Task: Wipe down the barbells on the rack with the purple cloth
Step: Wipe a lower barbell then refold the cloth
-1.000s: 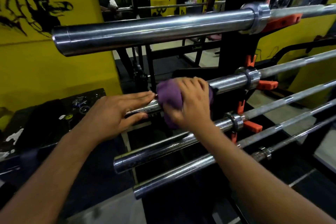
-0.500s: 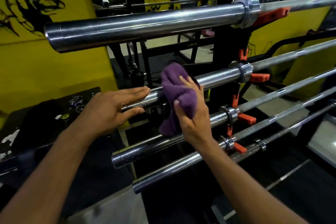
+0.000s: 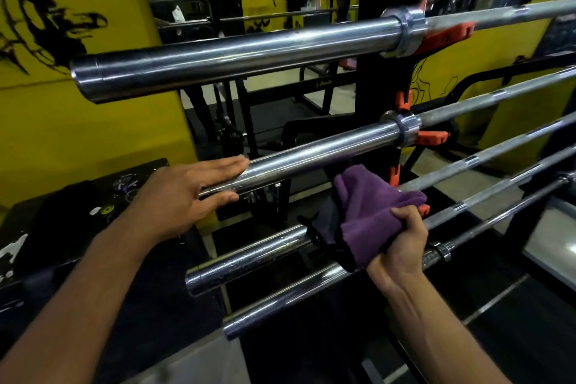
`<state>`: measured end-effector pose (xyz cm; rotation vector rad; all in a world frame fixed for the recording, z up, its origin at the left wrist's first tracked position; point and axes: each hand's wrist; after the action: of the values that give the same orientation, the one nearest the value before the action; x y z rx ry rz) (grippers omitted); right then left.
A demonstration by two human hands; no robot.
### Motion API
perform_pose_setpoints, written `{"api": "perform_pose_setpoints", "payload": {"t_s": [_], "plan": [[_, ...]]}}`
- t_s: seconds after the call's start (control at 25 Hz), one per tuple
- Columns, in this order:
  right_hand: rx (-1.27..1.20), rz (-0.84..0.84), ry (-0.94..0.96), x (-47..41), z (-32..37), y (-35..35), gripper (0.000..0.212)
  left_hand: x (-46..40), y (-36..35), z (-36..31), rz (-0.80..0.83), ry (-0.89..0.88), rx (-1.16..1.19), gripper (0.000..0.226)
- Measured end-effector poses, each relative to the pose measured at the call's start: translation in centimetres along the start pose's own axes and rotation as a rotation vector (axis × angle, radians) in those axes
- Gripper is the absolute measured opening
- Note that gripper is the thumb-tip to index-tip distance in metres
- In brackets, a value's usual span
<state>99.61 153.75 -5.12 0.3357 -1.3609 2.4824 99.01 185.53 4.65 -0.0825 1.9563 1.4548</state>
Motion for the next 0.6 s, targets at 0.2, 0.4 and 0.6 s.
{"api": "perform_pose_setpoints", "payload": {"t_s": [0.2, 0.4, 0.6], "plan": [[0.605, 0.169, -0.014, 1.2, 2.9, 1.5, 0.052, 0.0, 0.0, -1.4, -0.012, -0.044, -0.119, 0.065], [0.76, 0.159, 0.079, 1.7, 5.7, 0.9, 0.027, 2.7, -8.0, -11.8, -0.229, -0.142, 0.239, 0.061], [0.474, 0.012, -0.109, 2.6, 6.3, 2.1, 0.019, 7.8, -15.7, -14.6, -0.213, -0.096, 0.273, 0.059]]}}
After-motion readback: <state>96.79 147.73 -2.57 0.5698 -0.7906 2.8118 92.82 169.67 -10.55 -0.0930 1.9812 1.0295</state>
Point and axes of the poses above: each hand's wrist, its own x-axis away from the middle knuckle, its own y-axis out of the back of the hand, z = x × y, and after that the axes turned 12 degrees about -z, right-handed
